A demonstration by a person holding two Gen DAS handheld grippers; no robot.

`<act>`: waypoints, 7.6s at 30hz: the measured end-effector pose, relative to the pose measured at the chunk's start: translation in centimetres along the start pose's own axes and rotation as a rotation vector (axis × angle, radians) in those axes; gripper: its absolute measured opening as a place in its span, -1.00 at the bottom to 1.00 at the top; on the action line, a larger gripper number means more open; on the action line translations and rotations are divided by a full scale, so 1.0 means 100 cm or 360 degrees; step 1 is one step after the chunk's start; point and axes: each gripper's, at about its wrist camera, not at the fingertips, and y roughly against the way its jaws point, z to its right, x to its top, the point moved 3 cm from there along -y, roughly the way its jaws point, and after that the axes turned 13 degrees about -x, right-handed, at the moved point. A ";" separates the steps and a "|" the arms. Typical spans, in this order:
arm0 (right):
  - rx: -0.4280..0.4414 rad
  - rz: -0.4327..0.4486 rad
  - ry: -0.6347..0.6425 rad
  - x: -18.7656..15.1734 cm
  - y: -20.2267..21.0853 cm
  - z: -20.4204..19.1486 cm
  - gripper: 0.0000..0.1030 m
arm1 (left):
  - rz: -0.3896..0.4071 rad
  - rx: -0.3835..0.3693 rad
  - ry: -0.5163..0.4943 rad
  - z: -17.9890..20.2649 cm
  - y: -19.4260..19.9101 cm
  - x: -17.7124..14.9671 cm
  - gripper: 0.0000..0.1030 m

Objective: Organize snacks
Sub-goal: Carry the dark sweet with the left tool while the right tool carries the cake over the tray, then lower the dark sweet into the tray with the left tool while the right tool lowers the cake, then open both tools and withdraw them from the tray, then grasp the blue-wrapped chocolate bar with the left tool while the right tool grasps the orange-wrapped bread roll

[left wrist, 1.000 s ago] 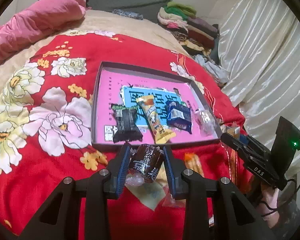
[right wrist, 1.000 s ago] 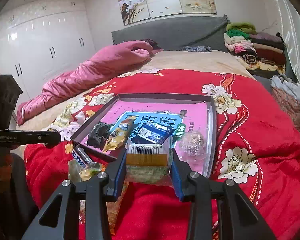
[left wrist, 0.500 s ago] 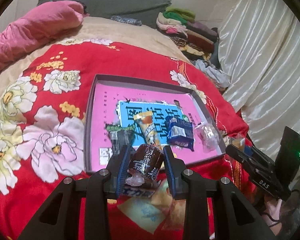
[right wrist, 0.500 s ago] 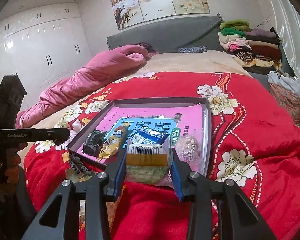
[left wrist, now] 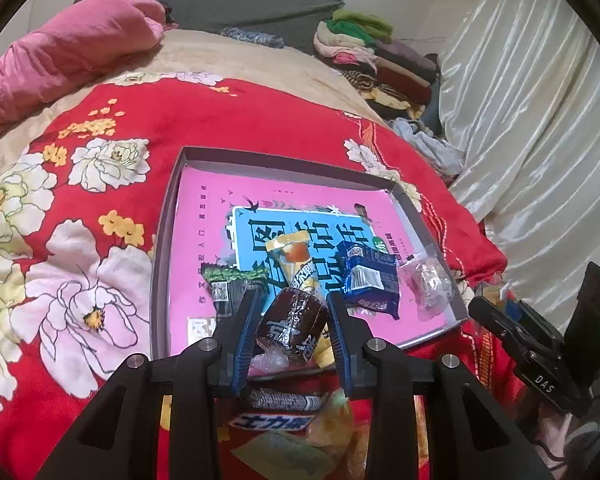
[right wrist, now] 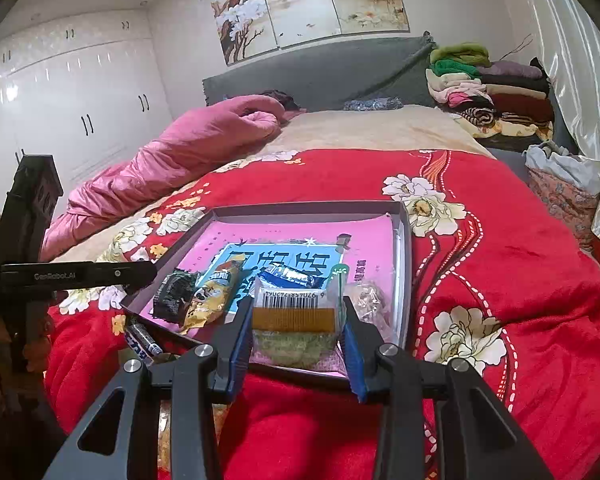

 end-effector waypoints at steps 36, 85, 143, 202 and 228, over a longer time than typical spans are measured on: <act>-0.0106 -0.0224 0.0067 -0.009 -0.057 -0.043 -0.20 | -0.0113 -0.0062 -0.0057 -0.007 -0.047 -0.008 -0.32; -0.0149 -0.0272 0.0106 -0.019 -0.046 -0.041 -0.03 | -0.0193 -0.0117 -0.0100 0.004 -0.046 -0.014 -0.12; -0.0144 -0.0148 0.0173 -0.009 -0.006 -0.060 0.44 | -0.0101 -0.0102 -0.0013 -0.036 0.030 0.000 0.46; -0.0092 -0.0423 0.0341 -0.055 -0.015 -0.088 0.44 | -0.0283 -0.0382 0.0724 -0.050 -0.011 -0.062 0.10; 0.0166 -0.0577 0.0095 -0.061 -0.041 -0.069 -0.22 | -0.0222 -0.0268 0.0722 -0.050 -0.036 -0.062 -0.24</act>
